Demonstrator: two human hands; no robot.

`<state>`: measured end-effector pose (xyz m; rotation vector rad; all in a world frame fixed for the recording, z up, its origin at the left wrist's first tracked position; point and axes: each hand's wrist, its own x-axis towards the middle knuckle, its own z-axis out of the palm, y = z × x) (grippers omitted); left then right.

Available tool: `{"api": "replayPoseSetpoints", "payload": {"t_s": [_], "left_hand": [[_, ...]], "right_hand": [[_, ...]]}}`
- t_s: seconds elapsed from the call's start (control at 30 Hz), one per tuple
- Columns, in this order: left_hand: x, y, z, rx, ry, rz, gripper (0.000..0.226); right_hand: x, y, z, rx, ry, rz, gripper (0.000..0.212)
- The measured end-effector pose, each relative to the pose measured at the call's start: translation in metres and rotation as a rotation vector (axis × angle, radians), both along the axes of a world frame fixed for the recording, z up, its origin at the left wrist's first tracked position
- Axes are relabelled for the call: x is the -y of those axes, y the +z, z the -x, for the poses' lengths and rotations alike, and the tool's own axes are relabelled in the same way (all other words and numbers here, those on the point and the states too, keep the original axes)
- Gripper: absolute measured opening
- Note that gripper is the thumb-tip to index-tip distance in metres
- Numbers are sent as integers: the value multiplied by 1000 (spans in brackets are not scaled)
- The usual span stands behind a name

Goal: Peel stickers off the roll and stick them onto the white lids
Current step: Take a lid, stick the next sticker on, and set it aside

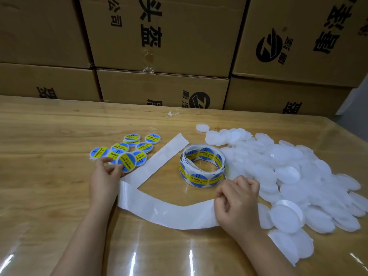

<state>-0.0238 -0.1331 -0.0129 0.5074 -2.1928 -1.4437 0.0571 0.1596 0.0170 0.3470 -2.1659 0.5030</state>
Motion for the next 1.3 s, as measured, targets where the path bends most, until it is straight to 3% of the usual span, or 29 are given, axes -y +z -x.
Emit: {"api": "replayPoseSetpoints", "payload": {"t_s": [0.2, 0.4, 0.47, 0.57, 0.73, 0.87, 0.93, 1.03, 1.3], "left_hand": [[-2, 5, -2, -22, 59, 156, 23], [-13, 9, -12, 37, -158, 815, 31], [-13, 9, -11, 98, -132, 833, 36], [-15, 8, -8, 194, -128, 697, 41], [-14, 7, -5, 150, -133, 540, 30], [-18, 22, -4, -53, -77, 184, 28], [-29, 35, -9, -203, -64, 175, 25], [-54, 52, -22, -380, -130, 358, 26], [-111, 69, -56, -763, -232, 1077, 23]], "right_hand": [[1, -1, 0, 1, -10, -4, 15], [2, -2, 1, 6, -12, 0, 16], [2, -2, 1, 3, -15, -4, 17], [2, -3, 1, 0, -17, -12, 17], [1, -5, 4, 2, -26, -31, 16], [3, -9, 6, 5, -31, -41, 17], [3, -11, 8, 10, -39, -49, 17], [1, -14, 10, 32, -74, -52, 18], [-1, -15, 13, 91, -214, -78, 22]]}}
